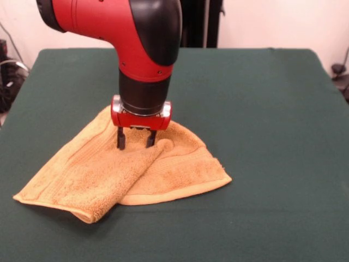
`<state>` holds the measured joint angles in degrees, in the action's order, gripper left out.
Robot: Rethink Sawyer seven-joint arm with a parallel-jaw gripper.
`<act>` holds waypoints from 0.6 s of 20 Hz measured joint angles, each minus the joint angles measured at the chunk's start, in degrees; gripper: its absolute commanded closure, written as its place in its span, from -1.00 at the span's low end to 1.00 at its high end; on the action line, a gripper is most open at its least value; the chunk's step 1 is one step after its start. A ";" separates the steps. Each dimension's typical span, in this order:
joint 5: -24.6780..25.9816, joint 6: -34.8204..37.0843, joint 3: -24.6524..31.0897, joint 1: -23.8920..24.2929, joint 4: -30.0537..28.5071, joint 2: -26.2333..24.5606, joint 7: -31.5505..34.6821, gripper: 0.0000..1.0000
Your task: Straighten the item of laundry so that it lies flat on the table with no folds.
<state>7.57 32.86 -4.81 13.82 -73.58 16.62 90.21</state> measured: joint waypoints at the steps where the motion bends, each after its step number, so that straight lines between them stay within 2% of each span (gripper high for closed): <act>1: 0.01 -0.13 -0.01 0.00 -0.08 0.03 0.00 -1.00; 12: -0.01 -6.72 -0.24 0.01 -4.03 1.34 0.01 -1.00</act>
<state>7.56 26.13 -5.05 13.82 -77.60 17.96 90.22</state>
